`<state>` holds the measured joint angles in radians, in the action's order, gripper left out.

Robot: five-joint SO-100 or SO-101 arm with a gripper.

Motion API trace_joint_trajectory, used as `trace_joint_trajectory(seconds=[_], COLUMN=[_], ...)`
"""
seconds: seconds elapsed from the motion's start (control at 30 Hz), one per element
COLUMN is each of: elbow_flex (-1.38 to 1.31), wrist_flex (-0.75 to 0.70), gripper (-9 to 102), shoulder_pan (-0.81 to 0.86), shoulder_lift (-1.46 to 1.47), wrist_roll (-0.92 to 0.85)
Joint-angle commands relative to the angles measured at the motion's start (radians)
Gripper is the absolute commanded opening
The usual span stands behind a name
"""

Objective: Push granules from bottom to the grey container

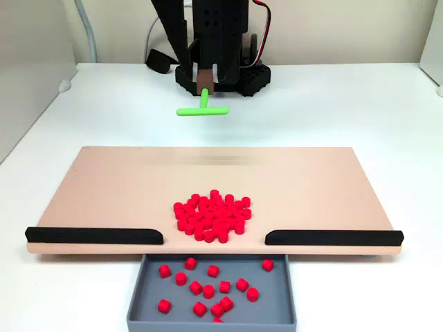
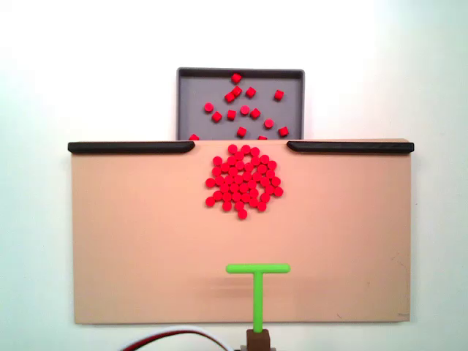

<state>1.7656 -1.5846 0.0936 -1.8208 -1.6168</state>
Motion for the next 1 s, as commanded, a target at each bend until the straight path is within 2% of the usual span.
trace_joint_trajectory(seconds=[0.0,0.97], elbow_flex=[-0.041,-0.035], wrist_flex=[0.008,0.008], gripper=[0,0], shoulder_pan=[-0.025,-0.006], shoulder_lift=[0.031,0.020], wrist_roll=[0.046,0.035])
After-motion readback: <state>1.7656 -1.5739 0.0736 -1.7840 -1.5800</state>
